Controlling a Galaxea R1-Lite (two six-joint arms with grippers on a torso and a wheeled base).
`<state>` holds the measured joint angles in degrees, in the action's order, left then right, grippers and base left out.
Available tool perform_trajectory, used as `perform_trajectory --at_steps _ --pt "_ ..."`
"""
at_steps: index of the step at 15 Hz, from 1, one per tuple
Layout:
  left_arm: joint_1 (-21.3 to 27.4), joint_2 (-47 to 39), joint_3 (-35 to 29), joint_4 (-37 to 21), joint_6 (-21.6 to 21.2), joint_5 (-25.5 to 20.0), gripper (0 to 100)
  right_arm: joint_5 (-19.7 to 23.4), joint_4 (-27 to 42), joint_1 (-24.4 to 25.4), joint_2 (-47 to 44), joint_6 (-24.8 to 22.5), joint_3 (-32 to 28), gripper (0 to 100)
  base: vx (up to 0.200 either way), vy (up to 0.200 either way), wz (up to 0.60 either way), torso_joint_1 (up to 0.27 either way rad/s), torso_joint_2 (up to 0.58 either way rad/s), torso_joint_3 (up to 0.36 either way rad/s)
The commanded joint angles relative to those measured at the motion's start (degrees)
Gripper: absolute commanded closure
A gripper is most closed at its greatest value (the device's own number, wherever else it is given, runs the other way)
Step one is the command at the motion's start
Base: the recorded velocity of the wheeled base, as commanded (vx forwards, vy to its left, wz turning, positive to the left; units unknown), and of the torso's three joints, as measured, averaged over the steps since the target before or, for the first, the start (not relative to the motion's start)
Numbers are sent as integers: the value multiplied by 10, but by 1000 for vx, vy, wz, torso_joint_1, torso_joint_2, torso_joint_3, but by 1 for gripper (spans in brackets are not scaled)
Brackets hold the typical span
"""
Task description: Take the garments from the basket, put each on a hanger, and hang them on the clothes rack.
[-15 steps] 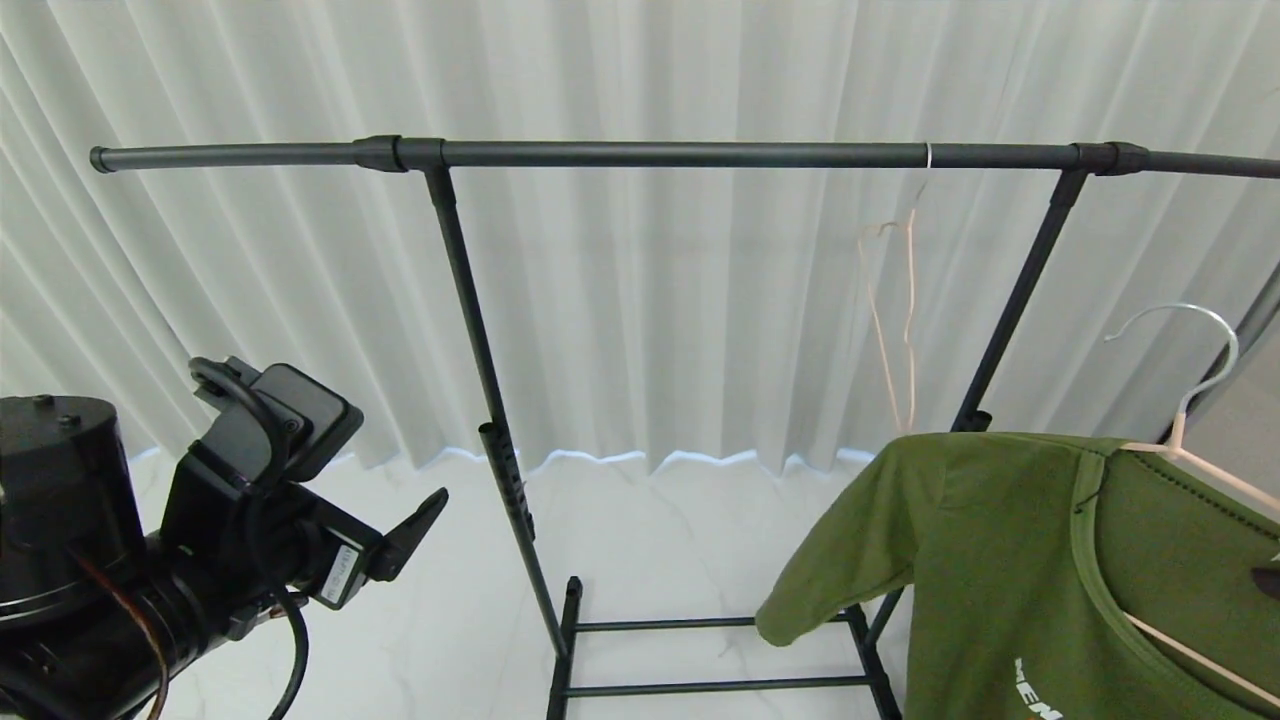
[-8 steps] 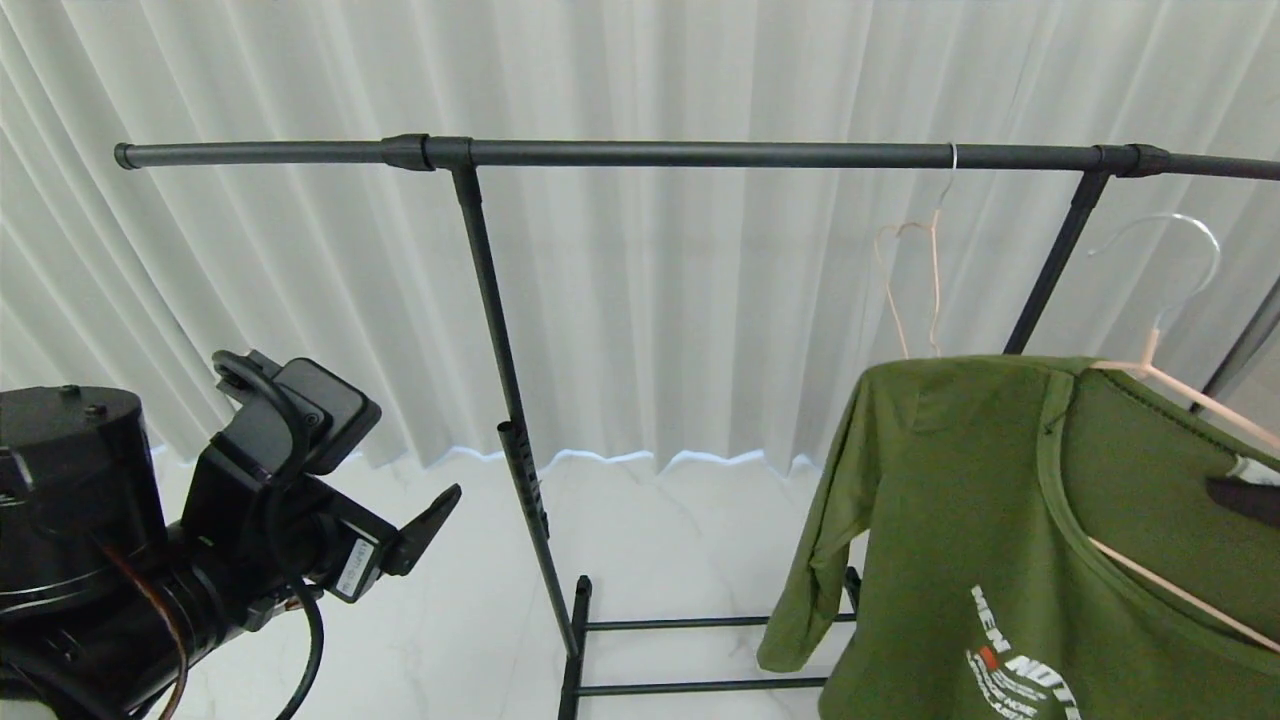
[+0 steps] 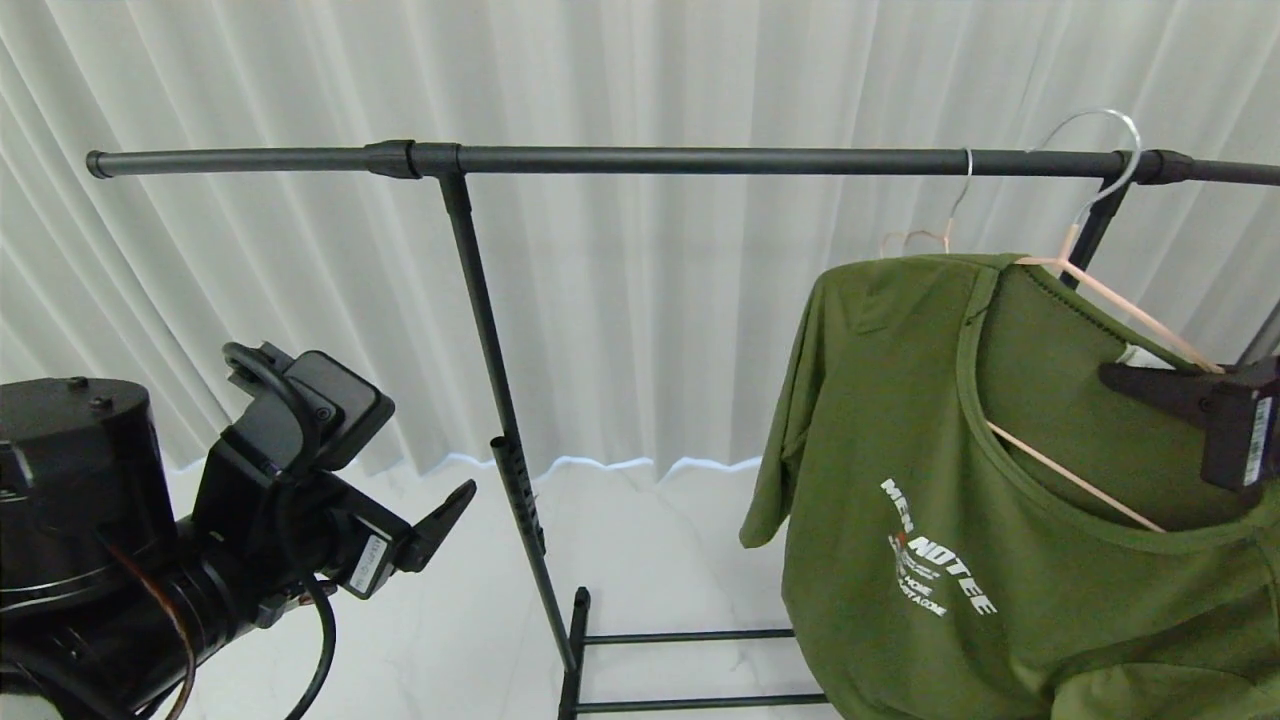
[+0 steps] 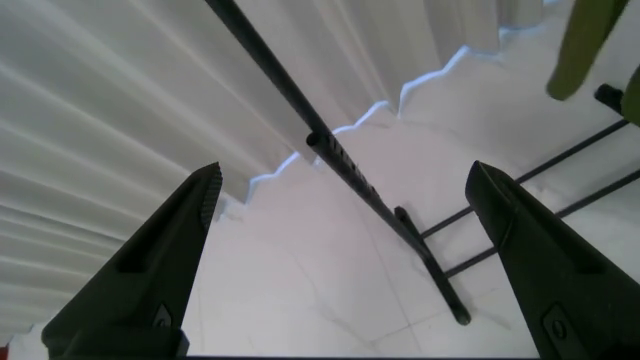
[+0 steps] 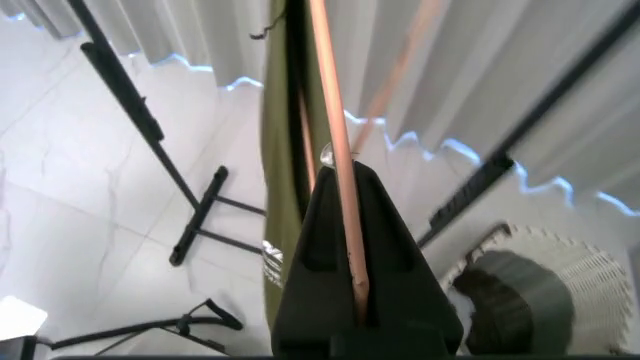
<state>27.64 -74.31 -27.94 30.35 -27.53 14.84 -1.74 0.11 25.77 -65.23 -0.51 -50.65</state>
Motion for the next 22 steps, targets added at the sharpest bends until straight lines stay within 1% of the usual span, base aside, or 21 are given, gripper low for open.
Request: perform_trajectory --at_steps 1,6,10,12,14,17,20,22 --pt "6 0 0 1 0 0 0 -1 -2 9 -24 0 -11 100 200 0 0 22 7 -2" --pt "7 1 0 1 0 0 0 -2 -3 20 -53 0 -36 100 200 0 0 1 4 0" --pt "12 5 2 1 0 0 0 -3 -42 27 -109 1 -60 100 0 0 0 0 0 0" --pt "13 6 1 1 0 0 0 -3 -42 27 -134 1 -81 100 0 0 0 0 0 0" --pt "17 5 3 14 0 0 0 -4 -42 27 -184 2 -125 100 0 0 0 0 0 0" --pt "26 4 4 16 0 0 0 -7 -44 27 -230 4 -154 100 0 0 0 0 0 0" --pt "34 4 6 17 0 0 0 -15 -44 25 -255 17 -161 100 0 0 0 0 0 0" --pt "44 3 6 18 -1 0 0 -32 -48 26 -264 29 -160 100 0 0 0 0 0 0"
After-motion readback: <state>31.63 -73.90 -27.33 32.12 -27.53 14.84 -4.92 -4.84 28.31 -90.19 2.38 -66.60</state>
